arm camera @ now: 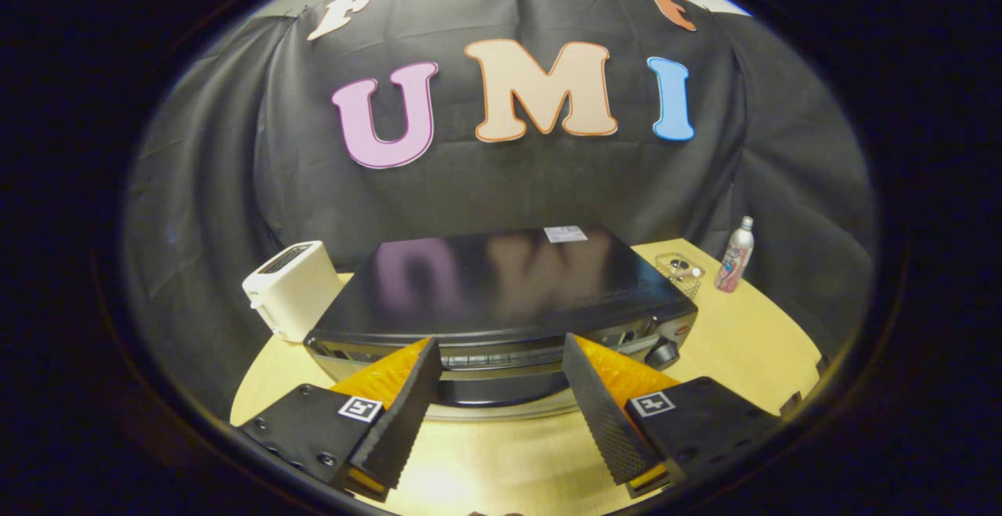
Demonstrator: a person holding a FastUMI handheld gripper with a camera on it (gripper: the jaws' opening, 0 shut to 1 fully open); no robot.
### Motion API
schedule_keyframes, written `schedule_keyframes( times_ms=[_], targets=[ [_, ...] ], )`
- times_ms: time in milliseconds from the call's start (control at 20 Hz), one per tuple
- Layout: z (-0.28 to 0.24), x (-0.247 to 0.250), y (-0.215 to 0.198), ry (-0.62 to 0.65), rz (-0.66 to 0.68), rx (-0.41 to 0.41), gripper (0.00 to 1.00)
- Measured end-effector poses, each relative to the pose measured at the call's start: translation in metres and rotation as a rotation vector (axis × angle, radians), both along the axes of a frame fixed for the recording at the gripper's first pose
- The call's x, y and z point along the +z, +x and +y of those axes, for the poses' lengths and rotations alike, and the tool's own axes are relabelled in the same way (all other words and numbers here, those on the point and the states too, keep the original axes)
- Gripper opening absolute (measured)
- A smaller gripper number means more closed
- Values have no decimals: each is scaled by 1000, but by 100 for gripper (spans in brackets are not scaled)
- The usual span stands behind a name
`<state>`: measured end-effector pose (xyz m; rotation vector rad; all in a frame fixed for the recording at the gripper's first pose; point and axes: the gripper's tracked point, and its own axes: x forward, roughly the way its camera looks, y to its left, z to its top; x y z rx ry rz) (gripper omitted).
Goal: Open the toaster oven, put the food inside, and close the toaster oven door.
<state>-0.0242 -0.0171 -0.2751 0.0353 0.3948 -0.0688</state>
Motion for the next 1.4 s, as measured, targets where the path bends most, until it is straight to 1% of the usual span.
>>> schedule_keyframes(
  times_ms=[100, 400, 650, 900, 1150, 1400],
  targets=[
    [-2, -3, -11, 4, 12, -2, 99],
    [-9, -27, -66, -3, 82, -11, 98],
    [-11, -56, -100, -71, 172, 10, 98],
    [-13, -71, -108, -82, 215, 3, 98],
    [-13, -98, -124, -88, 294, -1, 97],
    [-17, -126, -117, -72, 353, -14, 97]
  ],
)
